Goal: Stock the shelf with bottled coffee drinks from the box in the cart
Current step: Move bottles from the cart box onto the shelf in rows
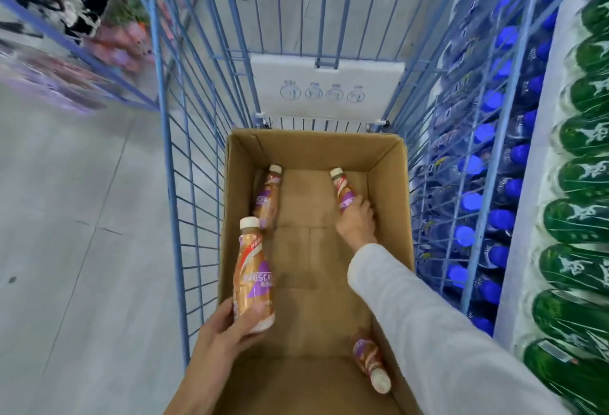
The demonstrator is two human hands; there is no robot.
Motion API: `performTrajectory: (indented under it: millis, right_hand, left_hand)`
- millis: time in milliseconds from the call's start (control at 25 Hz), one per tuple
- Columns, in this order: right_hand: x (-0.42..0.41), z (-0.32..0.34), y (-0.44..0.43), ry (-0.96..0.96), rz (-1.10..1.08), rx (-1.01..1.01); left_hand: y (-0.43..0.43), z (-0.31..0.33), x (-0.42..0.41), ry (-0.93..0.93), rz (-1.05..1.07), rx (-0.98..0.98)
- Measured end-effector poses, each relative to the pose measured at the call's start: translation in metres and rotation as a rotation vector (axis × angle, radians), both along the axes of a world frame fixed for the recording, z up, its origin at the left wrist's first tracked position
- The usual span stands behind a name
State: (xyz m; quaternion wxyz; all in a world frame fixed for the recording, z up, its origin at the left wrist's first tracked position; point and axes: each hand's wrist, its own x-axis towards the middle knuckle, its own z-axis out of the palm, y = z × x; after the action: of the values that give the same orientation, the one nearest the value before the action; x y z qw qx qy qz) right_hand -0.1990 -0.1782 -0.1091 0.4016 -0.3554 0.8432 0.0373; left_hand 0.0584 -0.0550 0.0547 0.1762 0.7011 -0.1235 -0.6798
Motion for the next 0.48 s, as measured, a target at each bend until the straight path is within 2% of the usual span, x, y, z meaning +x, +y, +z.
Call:
performTrajectory:
  millis: [120,240,360,480]
  right_hand:
    - [0.0,-0.027,-0.003,0.013,-0.059,0.014]
    - [0.006,-0.01,0.011,-0.096,-0.209,-0.036]
    - [0.022,0.058,0.052,-0.334,-0.433,-0.164]
    - [0.044,0.148,0.101,-0.465,-0.534,-0.258]
  left_hand:
    - [0.003,-0.002,0.016,-0.027,0.056,-0.002]
    - [0.004,0.005,0.02,-0.034,0.043,-0.034]
    - [0.0,0.03,0.014,-0.013,-0.002,-0.094]
    - [0.004,0.069,0.007,0.024,-0.055,-0.168]
